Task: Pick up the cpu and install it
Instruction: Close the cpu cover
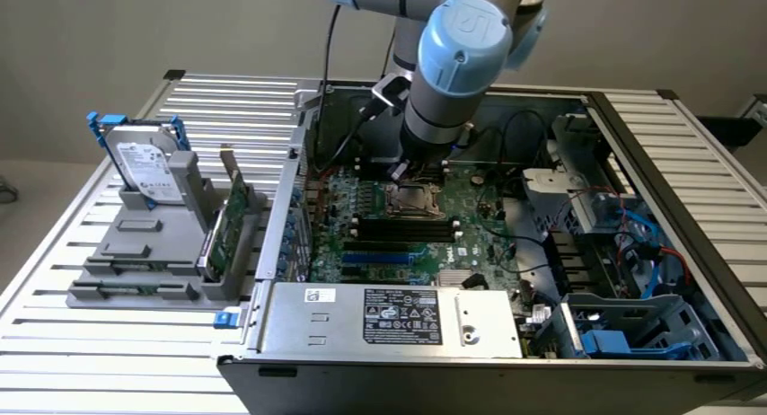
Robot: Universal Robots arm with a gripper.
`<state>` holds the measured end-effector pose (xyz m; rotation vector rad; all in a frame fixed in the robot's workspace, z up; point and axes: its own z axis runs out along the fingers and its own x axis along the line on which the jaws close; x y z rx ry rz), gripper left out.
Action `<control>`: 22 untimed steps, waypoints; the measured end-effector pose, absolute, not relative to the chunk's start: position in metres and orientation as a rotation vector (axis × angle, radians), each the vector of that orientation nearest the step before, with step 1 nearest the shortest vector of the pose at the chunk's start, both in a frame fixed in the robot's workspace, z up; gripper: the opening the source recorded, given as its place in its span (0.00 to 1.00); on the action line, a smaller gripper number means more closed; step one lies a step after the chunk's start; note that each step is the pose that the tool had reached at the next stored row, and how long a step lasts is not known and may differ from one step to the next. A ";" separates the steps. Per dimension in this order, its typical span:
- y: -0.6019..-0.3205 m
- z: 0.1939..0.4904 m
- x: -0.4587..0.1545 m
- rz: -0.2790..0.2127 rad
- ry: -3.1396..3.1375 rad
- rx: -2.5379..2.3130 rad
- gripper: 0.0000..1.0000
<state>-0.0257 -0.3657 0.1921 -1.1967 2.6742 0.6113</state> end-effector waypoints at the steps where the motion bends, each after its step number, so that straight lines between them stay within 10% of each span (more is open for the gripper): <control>1: -0.366 0.192 -0.026 0.612 2.673 -1.201 0.11; 22: -0.366 0.190 -0.022 0.607 2.668 -1.238 0.11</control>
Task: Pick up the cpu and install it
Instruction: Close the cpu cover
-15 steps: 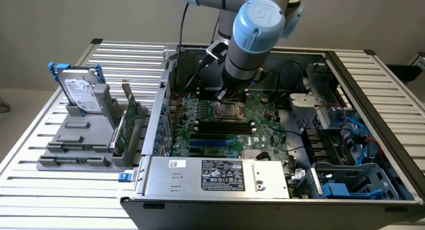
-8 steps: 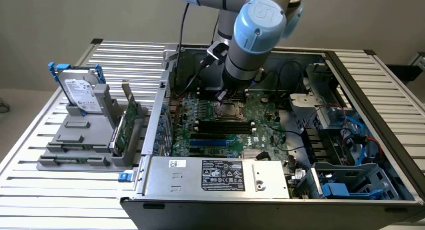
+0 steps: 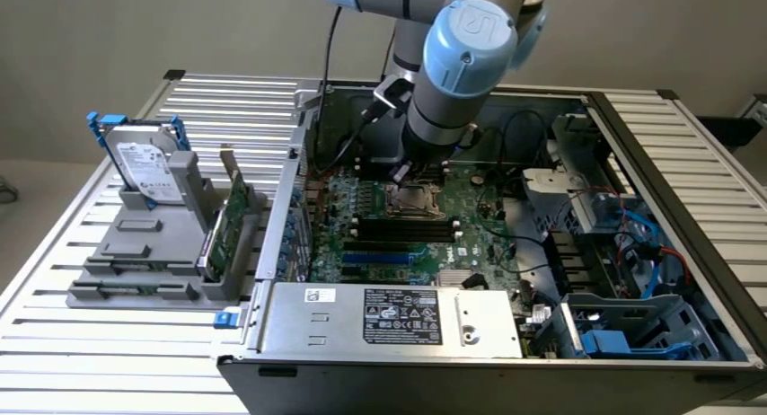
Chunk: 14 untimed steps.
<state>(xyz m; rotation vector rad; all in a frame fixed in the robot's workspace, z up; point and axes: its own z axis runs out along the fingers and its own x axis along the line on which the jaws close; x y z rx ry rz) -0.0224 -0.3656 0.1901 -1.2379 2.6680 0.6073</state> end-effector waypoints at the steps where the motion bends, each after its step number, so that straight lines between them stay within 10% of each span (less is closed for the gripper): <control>1: -0.366 0.190 -0.022 0.607 2.669 -1.239 0.11; 14: -0.366 0.189 -0.021 0.603 2.677 -1.249 0.11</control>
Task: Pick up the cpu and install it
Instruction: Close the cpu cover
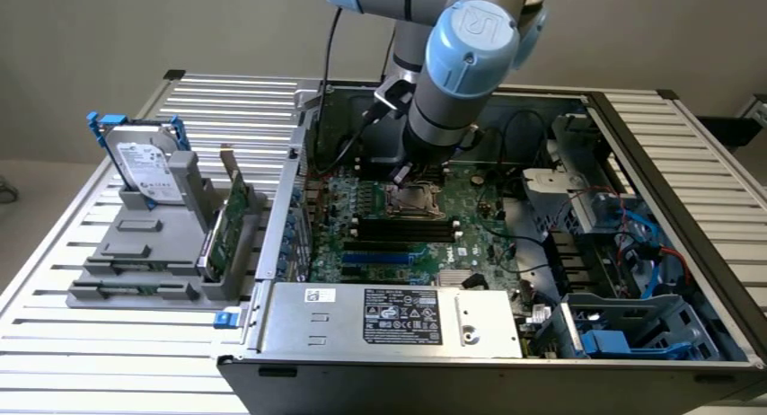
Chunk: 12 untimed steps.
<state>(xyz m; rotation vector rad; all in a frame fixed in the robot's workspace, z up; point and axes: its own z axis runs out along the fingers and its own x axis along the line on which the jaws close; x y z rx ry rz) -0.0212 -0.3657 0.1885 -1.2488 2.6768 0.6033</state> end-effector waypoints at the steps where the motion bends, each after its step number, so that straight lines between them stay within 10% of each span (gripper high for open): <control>1: -0.366 0.188 -0.021 0.603 2.678 -1.249 0.11; 12: -0.366 0.188 -0.020 0.607 2.689 -1.253 0.11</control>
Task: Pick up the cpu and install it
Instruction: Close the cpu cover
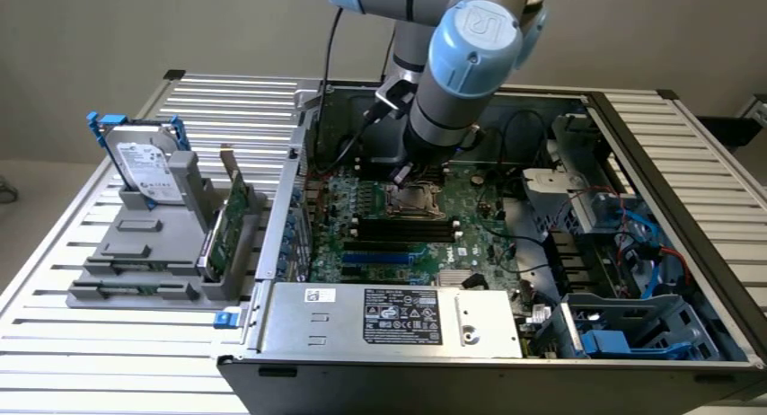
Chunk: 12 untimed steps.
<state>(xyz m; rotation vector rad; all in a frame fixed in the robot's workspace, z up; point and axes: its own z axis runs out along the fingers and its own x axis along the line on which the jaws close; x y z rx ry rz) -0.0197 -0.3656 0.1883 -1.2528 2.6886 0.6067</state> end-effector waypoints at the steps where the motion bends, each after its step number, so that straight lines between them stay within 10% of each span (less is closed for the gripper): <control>1: -0.366 0.188 -0.020 0.607 2.691 -1.253 0.11; 12: -0.366 0.188 -0.016 0.609 2.695 -1.255 0.11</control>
